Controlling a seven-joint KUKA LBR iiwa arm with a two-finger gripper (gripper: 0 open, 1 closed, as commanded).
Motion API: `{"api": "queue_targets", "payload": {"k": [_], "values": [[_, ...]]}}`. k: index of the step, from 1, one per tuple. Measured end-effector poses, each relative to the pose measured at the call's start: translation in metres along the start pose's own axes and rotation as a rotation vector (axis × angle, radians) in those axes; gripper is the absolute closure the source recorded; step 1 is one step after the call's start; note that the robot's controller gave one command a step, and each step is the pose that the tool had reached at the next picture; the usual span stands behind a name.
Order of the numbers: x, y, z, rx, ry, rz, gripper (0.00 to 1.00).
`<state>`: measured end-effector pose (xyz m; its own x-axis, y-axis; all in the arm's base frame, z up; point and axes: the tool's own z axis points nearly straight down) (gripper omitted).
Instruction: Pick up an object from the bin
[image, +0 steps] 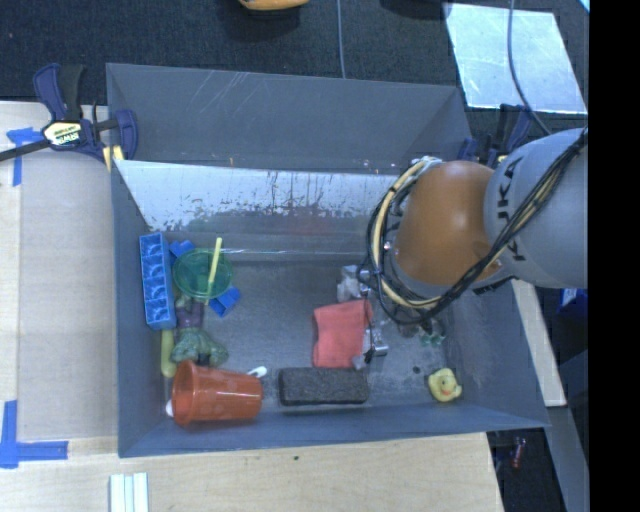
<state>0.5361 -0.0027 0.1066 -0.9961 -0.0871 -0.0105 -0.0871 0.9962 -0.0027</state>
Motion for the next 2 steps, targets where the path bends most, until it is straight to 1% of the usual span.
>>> {"api": "queue_targets", "payload": {"k": [1, 2], "values": [[-0.0321, 0.0058, 0.0353, 0.005, -0.012, 0.157, 1.00], [-0.0321, 0.0058, 0.0353, 0.005, -0.012, 0.157, 1.00]]}}
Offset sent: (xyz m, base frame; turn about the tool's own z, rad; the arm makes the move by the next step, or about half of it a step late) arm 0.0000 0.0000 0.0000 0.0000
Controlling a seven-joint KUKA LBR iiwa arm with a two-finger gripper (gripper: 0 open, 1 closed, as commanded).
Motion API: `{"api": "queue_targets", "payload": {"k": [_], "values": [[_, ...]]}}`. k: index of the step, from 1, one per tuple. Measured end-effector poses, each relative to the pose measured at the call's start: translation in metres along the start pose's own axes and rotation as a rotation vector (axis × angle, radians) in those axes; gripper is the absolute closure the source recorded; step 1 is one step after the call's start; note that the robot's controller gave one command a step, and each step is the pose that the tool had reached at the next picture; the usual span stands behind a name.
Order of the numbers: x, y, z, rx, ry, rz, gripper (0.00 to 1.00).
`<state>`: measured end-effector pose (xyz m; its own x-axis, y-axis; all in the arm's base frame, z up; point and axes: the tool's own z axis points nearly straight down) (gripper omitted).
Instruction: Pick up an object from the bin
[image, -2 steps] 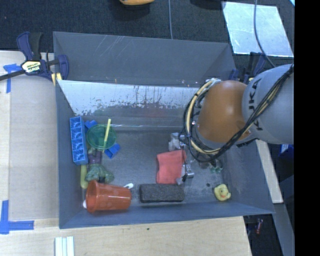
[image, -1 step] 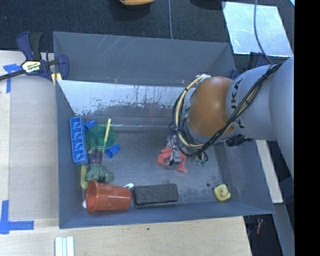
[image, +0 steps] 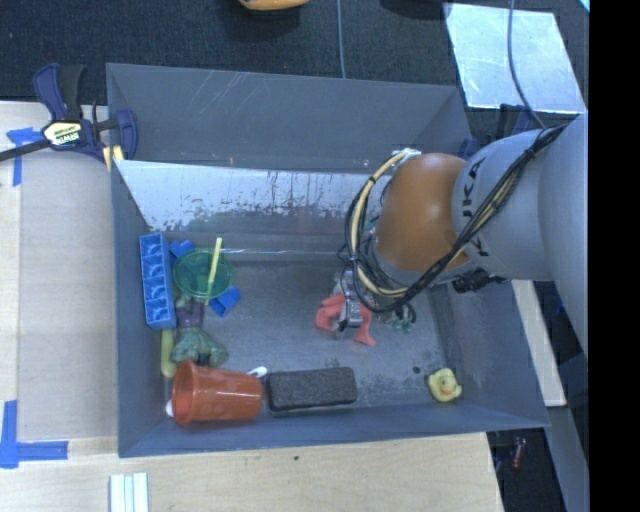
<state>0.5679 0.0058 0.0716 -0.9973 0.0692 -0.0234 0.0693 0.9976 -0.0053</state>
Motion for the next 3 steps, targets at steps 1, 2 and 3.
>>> {"api": "queue_targets", "payload": {"k": [1, 2, 3], "values": [[0.000, 0.001, -0.018, 0.000, 0.012, 0.004, 1.00], [-0.012, 0.039, -0.069, -0.002, -0.001, -0.173, 0.00], [-0.011, 0.037, -0.067, -0.001, 0.003, -0.170, 0.00]]}}
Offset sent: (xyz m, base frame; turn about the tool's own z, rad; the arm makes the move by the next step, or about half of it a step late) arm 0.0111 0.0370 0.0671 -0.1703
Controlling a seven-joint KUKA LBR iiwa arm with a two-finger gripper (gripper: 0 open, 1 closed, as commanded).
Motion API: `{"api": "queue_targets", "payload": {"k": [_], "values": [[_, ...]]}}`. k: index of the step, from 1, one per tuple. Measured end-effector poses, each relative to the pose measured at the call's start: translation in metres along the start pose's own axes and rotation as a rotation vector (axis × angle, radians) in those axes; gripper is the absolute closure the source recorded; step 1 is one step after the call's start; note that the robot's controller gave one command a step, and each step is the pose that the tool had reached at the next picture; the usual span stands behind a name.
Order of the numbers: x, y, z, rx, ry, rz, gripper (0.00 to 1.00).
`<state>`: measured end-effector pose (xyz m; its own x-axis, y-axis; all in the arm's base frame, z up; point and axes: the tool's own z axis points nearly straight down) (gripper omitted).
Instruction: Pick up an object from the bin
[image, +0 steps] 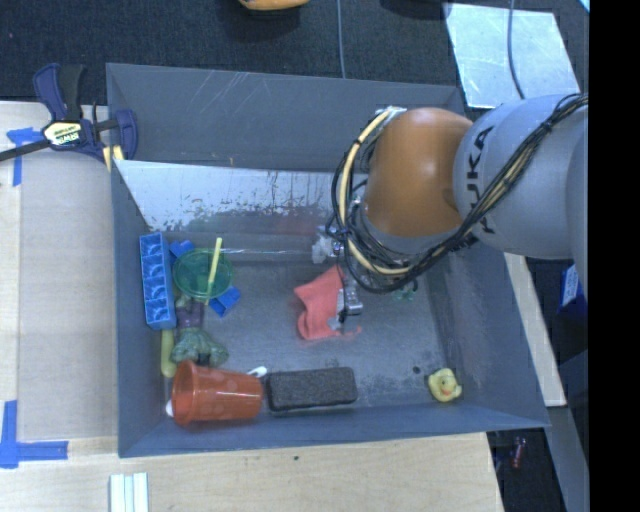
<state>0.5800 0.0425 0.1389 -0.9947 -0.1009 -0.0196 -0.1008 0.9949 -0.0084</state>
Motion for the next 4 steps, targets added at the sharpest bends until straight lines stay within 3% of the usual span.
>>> {"api": "queue_targets", "payload": {"k": [1, 2, 3, 4], "values": [[0.006, -0.019, 0.056, 0.000, -0.008, 0.040, 0.00], [-0.023, -0.031, 0.067, 0.002, -0.022, -0.181, 1.00], [-0.023, -0.031, 0.067, 0.002, -0.022, -0.182, 1.00], [-0.024, -0.037, 0.006, 0.001, -0.015, -0.210, 1.00]]}}
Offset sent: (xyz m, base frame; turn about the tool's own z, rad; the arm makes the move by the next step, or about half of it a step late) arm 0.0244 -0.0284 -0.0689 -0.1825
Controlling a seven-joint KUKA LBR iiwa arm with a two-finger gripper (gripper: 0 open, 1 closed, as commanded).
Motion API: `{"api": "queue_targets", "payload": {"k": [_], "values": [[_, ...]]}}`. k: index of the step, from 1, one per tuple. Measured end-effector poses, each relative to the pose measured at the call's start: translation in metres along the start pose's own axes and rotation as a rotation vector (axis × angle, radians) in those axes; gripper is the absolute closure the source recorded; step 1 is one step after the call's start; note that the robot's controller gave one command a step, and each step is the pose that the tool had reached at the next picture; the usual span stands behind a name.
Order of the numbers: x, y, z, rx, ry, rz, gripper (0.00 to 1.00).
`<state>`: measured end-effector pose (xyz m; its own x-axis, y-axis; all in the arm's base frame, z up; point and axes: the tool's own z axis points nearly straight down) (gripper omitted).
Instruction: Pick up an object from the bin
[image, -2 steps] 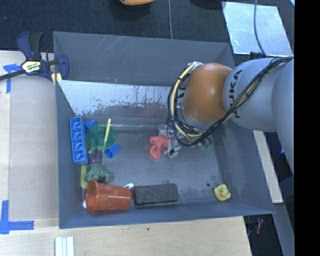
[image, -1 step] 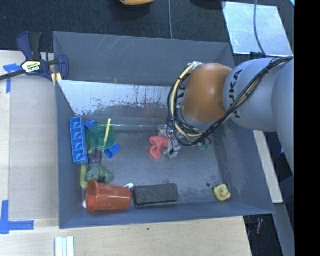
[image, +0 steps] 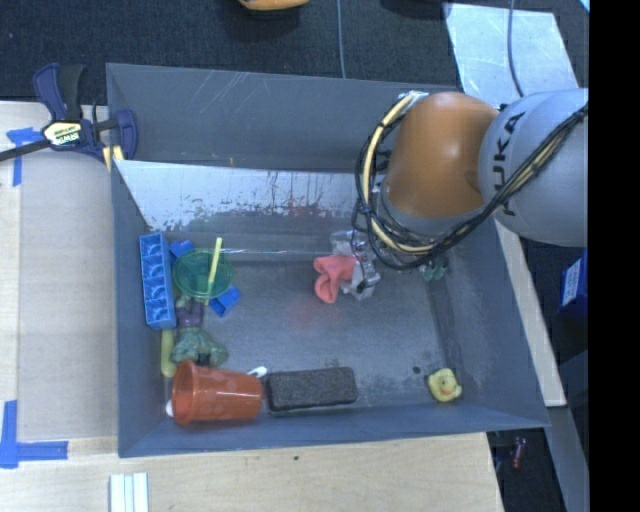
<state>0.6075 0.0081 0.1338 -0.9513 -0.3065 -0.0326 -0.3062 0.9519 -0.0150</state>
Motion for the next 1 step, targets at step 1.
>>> {"api": "queue_targets", "payload": {"k": [1], "values": [[-0.0067, -0.0110, -0.0761, -0.001, -0.001, 0.061, 1.00]]}}
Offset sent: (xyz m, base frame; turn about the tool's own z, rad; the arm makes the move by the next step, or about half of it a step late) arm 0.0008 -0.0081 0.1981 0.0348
